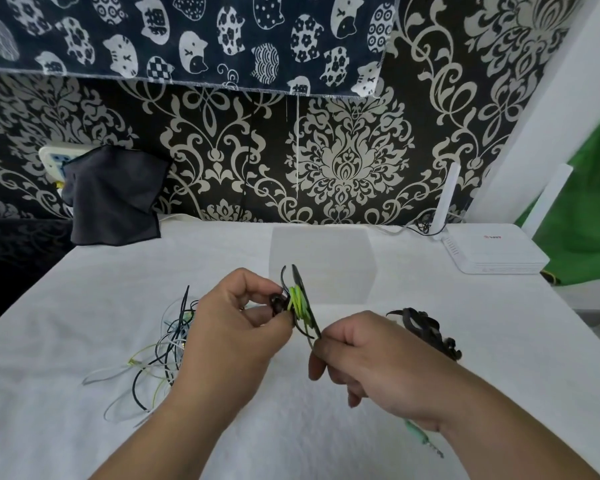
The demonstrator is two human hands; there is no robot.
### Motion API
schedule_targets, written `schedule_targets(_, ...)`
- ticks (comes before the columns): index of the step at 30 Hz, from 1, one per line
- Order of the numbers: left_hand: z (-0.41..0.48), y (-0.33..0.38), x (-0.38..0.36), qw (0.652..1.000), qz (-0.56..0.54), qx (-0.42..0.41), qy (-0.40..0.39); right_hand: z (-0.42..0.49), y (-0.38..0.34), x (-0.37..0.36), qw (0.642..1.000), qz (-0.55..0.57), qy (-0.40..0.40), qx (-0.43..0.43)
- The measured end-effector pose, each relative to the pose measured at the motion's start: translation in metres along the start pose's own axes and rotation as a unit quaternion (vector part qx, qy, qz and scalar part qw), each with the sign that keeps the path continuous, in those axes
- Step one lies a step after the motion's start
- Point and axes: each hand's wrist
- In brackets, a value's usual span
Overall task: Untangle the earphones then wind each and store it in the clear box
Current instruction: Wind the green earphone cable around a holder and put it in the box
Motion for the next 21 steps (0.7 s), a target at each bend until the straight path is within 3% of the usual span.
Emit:
schedule_targets(5,0.001,-0.001,0.001,0.991,0.123,-0.041,0.027,-0.009,-0.008,0.010,0.999,-0.039,-0.023,0.025)
schedule_targets(9,0.001,-0.002,0.002,0.973,0.226,-0.056,0.004,-0.014,-0.013,0.018,0.995,-0.079,0.023,0.058)
schedule_targets(14,0.002,0.001,0.004,0.978,0.203,-0.033,-0.025,-0.015,-0.012,0.025,0.992,-0.067,0.093,0.061)
schedule_targets(21,0.005,0.005,0.006,0.987,0.153,-0.006,-0.045,-0.012,-0.012,0.024,0.991,0.013,0.132,0.037)
Point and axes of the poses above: each hand's wrist, its own z-axis towards the middle knuckle, its own x-axis out of the back of the hand, y = z × x, and after that the axes turned 3 degrees about x, right-handed
